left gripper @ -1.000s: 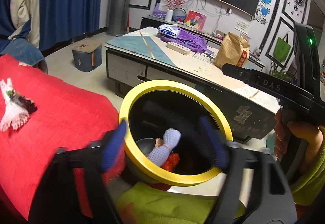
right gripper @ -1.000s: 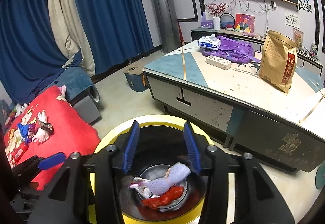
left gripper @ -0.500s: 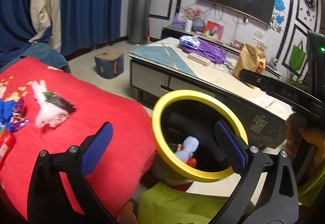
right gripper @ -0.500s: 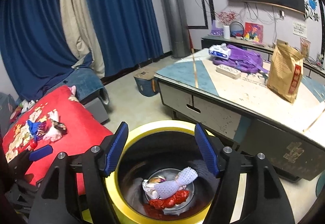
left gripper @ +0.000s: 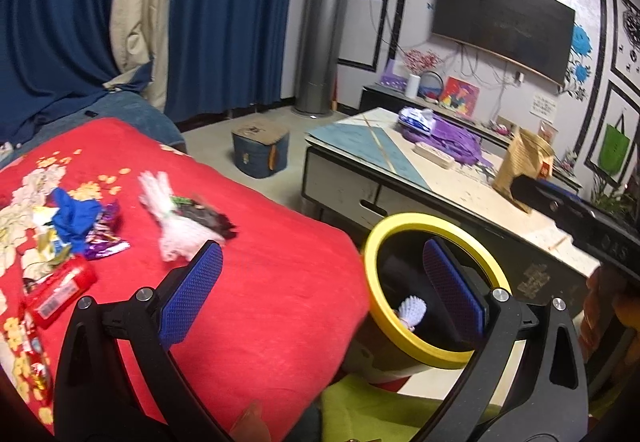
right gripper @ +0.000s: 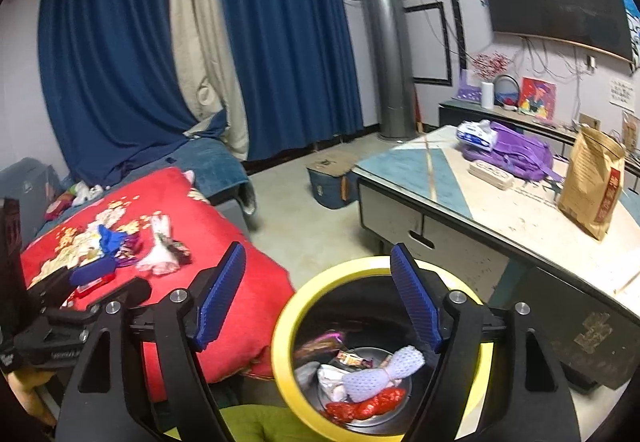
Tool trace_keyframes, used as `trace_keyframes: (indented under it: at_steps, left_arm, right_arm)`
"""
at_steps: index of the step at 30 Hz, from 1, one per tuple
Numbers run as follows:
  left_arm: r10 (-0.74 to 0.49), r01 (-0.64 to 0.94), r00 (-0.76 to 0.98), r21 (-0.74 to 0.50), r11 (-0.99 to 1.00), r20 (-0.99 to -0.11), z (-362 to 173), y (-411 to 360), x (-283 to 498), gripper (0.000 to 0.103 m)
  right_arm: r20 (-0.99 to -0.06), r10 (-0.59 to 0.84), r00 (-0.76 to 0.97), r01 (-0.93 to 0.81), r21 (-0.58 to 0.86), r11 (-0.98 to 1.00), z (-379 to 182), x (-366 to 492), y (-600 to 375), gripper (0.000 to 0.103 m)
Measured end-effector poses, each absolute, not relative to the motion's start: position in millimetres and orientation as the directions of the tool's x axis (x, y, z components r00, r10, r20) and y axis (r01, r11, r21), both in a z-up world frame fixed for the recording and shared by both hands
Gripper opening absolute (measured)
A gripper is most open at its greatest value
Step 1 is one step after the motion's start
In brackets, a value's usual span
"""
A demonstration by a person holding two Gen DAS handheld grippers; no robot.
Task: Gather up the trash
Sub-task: 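Move both tools back over the bed toward the white glove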
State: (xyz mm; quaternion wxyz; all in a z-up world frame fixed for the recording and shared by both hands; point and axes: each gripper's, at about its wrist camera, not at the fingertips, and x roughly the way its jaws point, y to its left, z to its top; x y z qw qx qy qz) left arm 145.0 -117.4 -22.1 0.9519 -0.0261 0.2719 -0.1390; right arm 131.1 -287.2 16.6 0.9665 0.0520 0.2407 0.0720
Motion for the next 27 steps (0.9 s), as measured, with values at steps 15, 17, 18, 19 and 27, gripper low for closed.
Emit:
trace_keyframes:
  at_steps: [15,17,18,19,27]
  left_arm:
    - [-0.147,0.078,0.871,-0.163,0.984,-0.469,-10.0,-46.9,143.3,0.092]
    - [-0.132,0.057,0.874,-0.171,0.984,-0.467,-9.0,-38.7,143.6,0.092]
    - [-0.125,0.047,0.876,-0.175,0.983,-0.466,-8.7,-34.7,144.0,0.092]
    - [-0.118,0.038,0.877,-0.178,0.983,-0.466,-8.3,-31.3,143.6,0.092]
    - [-0.067,-0.023,0.883,-0.185,0.982,-0.464,-4.5,-4.0,146.1,0.092]
  right_arm:
    - [-0.473,0.306,0.827,-0.314,0.063,0.947,15.2,115.2,-211.4,0.077]
    - [-0.477,0.313,0.821,-0.328,0.056,0.943,14.8,114.1,-204.1,0.077]
    - [-0.479,0.318,0.818,-0.334,0.054,0.941,14.9,114.0,-200.3,0.077]
    - [-0.480,0.325,0.815,-0.342,0.055,0.938,14.9,113.9,-196.4,0.077]
    - [-0.501,0.377,0.779,-0.414,0.042,0.910,11.7,116.0,-167.3,0.077]
